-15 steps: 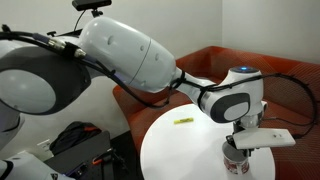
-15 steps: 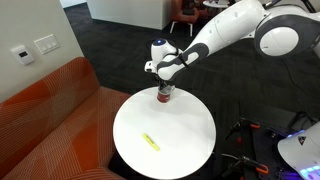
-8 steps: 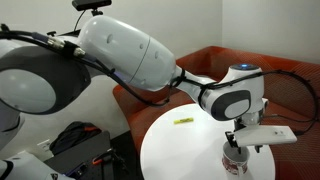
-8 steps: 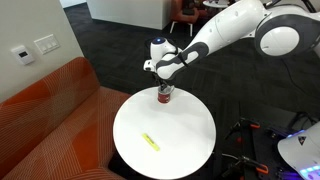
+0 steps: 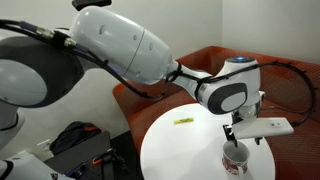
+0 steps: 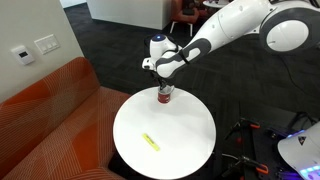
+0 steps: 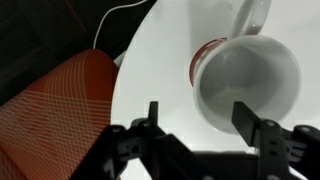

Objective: Move the mug backwards

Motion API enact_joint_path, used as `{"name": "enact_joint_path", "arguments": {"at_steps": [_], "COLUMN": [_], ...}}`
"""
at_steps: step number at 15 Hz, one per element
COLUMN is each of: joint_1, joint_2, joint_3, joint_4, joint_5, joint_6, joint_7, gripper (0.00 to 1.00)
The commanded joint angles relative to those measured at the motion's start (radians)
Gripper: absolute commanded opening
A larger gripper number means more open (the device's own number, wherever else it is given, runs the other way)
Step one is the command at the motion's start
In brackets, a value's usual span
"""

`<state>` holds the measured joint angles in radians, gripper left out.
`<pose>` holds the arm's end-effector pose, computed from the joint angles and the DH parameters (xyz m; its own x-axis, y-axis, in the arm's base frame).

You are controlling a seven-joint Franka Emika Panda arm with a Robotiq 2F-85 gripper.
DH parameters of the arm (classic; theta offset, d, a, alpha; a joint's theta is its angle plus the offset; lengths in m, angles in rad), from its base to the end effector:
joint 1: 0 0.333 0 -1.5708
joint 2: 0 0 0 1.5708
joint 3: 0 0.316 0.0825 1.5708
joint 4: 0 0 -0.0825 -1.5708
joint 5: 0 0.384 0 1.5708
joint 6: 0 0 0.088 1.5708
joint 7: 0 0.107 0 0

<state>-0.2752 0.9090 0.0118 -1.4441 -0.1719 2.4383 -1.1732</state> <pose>0.7017 -0.1913 0.1509 0.5159 0.8535 -0.0731 0.8544 -0.5066 0.1157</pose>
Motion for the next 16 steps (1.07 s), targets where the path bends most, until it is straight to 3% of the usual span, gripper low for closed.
{"name": "enact_joint_path", "arguments": {"at_steps": [1,8,16], "joint_1": [0.007,0.024,0.135], "joint_2": [-0.127,-0.395,-0.689], "joint_3": [-0.002,0.011,0.007], "joint_4": [-0.160,-0.476,-0.833], "joint_5": [-0.001,0.036,0.083], "joint_6": [0.059,0.073,0.153], "joint_7": [0.008,0.077,0.400], "gripper": [0.97,1.00,1.00]}}
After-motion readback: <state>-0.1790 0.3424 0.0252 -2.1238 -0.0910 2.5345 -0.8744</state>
